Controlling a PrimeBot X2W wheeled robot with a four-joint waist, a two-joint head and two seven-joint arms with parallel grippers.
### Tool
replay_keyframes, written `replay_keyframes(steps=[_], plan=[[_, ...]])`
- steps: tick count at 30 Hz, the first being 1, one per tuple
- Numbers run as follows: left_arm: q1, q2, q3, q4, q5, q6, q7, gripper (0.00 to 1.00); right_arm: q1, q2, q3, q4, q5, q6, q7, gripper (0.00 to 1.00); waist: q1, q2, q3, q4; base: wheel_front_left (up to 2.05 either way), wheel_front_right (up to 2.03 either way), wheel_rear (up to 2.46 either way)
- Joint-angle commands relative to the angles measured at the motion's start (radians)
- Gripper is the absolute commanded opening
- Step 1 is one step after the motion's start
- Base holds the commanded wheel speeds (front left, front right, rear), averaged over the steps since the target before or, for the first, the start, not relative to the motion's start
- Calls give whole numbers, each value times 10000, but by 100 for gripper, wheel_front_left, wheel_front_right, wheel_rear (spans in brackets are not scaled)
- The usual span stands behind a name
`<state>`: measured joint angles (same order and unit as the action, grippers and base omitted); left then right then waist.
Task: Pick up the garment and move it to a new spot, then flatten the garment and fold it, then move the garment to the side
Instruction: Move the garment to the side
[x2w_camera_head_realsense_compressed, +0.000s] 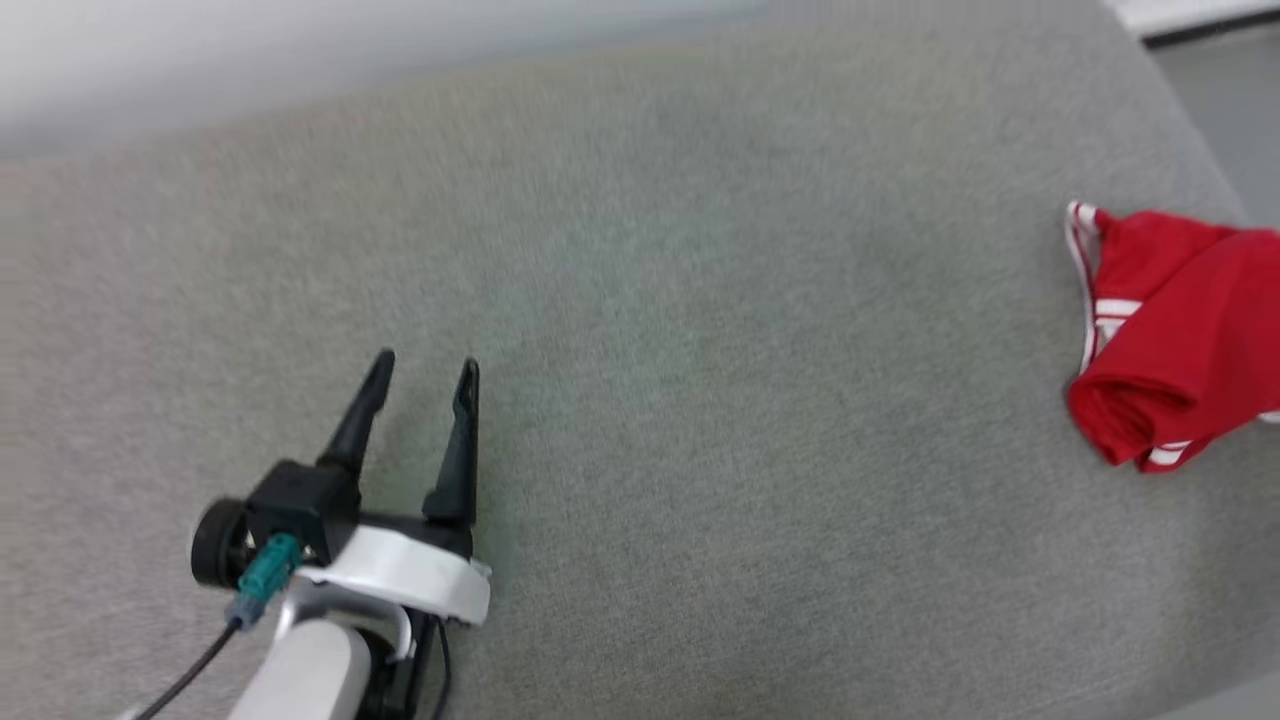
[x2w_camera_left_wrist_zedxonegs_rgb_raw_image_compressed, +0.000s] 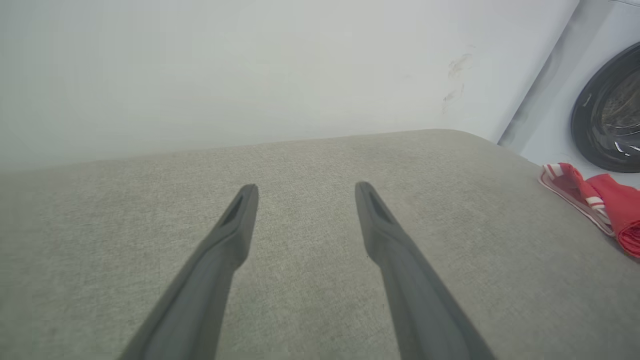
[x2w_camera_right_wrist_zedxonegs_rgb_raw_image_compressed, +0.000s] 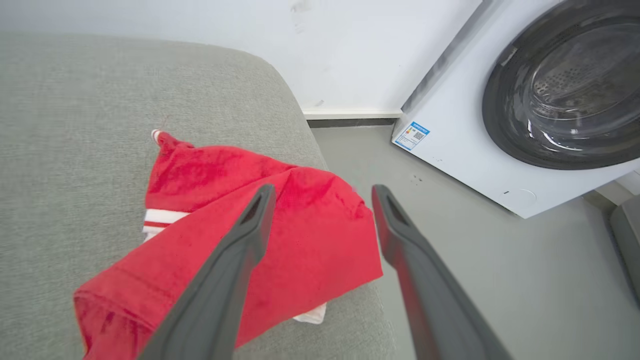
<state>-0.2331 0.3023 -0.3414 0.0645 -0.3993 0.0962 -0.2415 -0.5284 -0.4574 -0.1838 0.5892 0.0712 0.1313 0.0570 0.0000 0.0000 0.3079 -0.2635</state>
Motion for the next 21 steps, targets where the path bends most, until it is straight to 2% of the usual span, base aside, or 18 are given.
replay_keyframes(steps=[1,10,21], plan=[[230,-101,24,51,-61,73,-57,100,384,41,190,-176,148,-11,-6,100,0,0,-1182,76,0,0,0],[1449,-467,50,583,-399,388,-145,100,2898,907,1124,-2310,932,-9,-93,100,0,0,-3014,1105,0,0,0],[1934,-96,359,751,-265,825,-167,100,4389,2511,1766,-4385,1208,-9,-1311,100,0,0,-3467,2333,0,0,0]])
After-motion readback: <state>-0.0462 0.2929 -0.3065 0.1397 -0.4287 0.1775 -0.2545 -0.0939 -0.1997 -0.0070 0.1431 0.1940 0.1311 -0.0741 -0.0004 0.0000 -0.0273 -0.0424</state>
